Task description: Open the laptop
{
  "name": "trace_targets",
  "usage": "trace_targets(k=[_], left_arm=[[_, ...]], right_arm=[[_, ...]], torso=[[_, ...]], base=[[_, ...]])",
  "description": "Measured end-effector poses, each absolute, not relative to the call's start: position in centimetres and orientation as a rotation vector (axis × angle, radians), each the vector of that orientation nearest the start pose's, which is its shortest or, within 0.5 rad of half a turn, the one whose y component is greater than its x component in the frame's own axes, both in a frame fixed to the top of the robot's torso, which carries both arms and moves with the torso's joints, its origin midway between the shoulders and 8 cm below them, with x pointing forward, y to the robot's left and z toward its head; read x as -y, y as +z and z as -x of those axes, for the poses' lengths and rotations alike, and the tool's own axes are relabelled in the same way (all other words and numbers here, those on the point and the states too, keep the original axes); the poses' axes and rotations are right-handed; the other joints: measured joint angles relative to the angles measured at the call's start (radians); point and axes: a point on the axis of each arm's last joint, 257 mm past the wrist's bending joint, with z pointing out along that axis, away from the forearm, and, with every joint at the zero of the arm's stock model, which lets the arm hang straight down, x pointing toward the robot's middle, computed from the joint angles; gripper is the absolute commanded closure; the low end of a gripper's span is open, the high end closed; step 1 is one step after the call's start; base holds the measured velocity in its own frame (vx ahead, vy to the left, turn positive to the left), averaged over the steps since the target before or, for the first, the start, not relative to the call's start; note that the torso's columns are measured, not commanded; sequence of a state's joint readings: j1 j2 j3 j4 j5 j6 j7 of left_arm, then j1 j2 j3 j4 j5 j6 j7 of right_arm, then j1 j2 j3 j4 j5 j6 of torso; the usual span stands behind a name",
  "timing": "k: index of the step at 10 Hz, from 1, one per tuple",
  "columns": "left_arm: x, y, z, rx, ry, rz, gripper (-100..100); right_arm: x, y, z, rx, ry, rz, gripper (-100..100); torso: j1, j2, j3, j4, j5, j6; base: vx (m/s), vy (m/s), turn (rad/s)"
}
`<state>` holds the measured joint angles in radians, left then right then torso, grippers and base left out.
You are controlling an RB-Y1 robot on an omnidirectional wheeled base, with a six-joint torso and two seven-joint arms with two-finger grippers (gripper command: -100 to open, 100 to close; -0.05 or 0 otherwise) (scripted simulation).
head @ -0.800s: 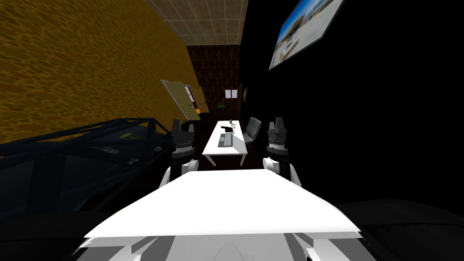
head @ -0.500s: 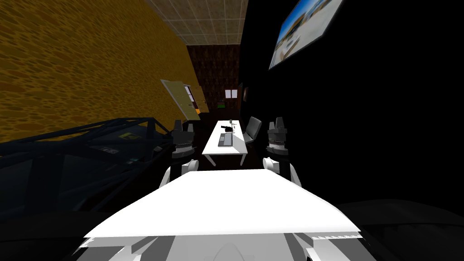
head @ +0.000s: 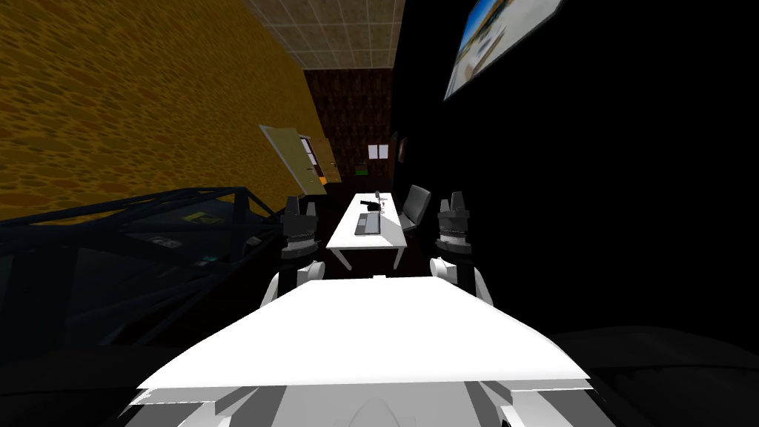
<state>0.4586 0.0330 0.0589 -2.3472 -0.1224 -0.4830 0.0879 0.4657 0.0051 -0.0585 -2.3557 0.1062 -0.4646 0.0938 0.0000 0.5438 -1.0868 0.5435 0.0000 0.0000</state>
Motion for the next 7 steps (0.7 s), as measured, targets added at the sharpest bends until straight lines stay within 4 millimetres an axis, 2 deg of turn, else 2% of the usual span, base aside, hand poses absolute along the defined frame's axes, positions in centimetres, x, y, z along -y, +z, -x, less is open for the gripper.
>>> trace_targets(k=[1,2,4,7], left_arm=[[-27.2,6.3,-33.5,-0.627,-1.278,0.515,0],[-27.2,6.3,-33.5,-0.627,-1.278,0.515,-100],[-26.9,5.7,-34.2,-0.678,-1.259,0.498,-100],[-27.4,3.9,-36.1,-0.763,-1.200,0.503,-100]], right_arm=[[28.0,6.2,-33.5,-0.633,1.110,-0.500,0],[28.0,6.2,-33.5,-0.633,1.110,-0.500,0],[28.0,6.1,-33.5,-0.634,1.110,-0.501,0],[28.0,6.1,-33.5,-0.634,1.110,-0.501,0]], torso=[[0.000,0.074,-0.148,0.074,0.000,0.000],[0.000,0.148,-0.295,0.148,0.000,0.000],[-0.003,0.190,-0.384,0.190,-0.001,0.000],[-0.001,0.194,-0.389,0.194,0.000,0.000]], base=[[0.000,0.000,0.000],[0.013,-0.035,-0.002],[0.016,-0.099,-0.002],[0.031,-0.149,-0.002]])
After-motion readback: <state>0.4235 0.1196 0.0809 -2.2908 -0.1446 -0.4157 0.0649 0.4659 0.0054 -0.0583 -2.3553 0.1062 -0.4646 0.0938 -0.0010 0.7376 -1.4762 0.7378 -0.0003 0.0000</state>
